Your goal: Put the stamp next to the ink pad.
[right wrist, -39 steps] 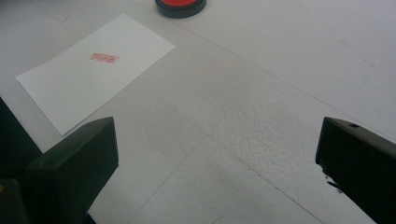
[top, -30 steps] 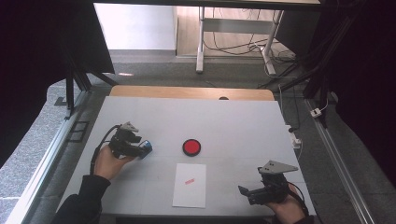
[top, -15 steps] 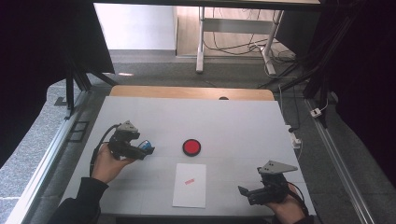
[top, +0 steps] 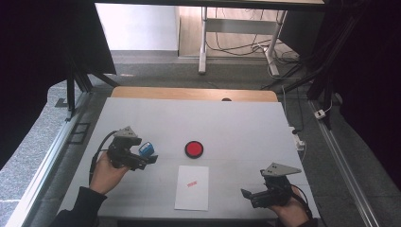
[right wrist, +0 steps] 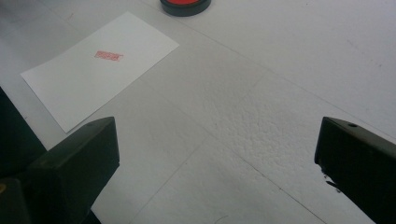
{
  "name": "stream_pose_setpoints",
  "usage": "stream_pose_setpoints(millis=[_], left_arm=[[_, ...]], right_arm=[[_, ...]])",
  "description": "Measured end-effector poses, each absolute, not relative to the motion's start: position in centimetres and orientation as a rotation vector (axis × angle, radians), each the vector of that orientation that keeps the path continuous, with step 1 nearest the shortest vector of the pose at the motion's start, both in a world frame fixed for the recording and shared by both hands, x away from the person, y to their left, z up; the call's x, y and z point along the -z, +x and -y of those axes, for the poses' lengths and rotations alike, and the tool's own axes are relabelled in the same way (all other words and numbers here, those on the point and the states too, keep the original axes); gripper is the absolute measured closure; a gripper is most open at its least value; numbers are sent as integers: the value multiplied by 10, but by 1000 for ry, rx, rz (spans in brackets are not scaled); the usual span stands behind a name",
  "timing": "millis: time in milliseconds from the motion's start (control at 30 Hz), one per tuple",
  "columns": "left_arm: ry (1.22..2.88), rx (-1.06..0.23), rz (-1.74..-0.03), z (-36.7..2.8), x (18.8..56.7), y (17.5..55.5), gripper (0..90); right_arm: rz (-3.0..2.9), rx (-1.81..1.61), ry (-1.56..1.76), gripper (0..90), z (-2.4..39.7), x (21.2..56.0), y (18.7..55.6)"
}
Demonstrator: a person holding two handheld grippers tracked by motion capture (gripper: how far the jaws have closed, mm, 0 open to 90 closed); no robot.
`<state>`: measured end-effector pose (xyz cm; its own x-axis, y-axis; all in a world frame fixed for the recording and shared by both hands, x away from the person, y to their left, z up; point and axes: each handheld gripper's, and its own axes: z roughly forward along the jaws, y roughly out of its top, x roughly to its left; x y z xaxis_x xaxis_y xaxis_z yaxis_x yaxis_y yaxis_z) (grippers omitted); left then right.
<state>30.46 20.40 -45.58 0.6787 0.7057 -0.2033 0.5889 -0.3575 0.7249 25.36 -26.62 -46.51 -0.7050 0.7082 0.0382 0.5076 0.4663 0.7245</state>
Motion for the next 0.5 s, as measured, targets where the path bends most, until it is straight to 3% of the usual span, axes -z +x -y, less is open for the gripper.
stream_pose_setpoints(millis=[500], left_arm=[[2004,-135,-955,-213,451,268,0]], right_arm=[[-2458,-1075,1043,0,266,465,254]])
